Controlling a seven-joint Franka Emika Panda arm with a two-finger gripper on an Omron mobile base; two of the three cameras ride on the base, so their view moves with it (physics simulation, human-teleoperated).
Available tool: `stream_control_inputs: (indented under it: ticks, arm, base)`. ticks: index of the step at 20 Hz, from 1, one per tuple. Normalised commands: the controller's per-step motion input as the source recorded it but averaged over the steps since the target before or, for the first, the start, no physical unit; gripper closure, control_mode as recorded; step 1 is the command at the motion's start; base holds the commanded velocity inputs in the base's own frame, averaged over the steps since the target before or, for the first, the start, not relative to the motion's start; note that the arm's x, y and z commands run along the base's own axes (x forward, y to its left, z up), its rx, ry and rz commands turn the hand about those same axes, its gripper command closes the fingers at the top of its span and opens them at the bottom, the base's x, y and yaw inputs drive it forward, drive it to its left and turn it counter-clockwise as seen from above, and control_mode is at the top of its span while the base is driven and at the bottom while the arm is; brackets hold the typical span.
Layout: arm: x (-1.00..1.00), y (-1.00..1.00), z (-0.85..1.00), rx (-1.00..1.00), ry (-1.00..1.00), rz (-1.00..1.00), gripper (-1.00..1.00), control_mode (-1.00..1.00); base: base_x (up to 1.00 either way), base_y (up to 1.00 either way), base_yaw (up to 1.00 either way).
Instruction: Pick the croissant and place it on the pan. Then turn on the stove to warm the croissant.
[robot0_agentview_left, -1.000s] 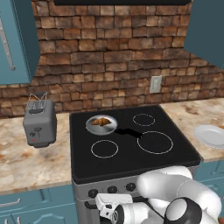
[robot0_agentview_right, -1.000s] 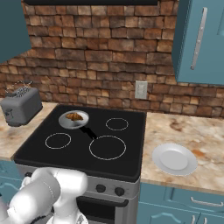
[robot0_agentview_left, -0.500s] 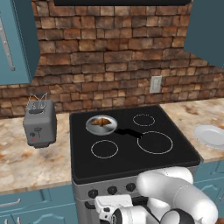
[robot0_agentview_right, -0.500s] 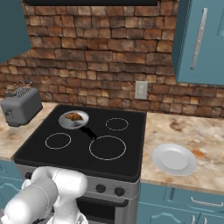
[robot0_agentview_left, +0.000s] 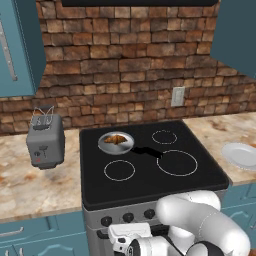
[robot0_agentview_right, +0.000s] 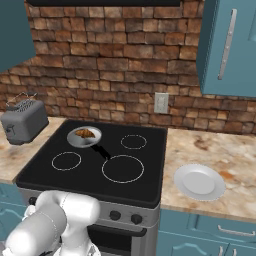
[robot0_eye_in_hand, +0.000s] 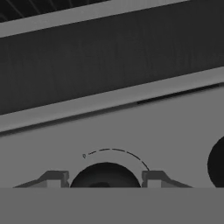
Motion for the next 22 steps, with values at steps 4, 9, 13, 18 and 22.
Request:
stream_control_inputs:
  ticks: [4,9,13,18,22]
  arm:
    - [0.0,0.0,0.28,0.0,0.0,0.0,1.0,-1.0]
    - [0.07,0.0,0.13,0.0,0.01,0.0,1.0,-1.0]
    - [0.06,0.0,0.0,0.0,0.01,0.0,1.0,-1.0]
    - [0.0,0.0,0.02,-0.03,0.0,0.0,1.0,-1.0]
    - [0.0,-0.09,0.02,-0.1,0.0,0.02,1.0,-1.0]
  base:
    - [0.0,0.0,0.0]
    - [0.0,0.0,0.0]
    - [0.0,0.0,0.0]
    - [0.0,0.0,0.0]
    - [0.0,0.0,0.0]
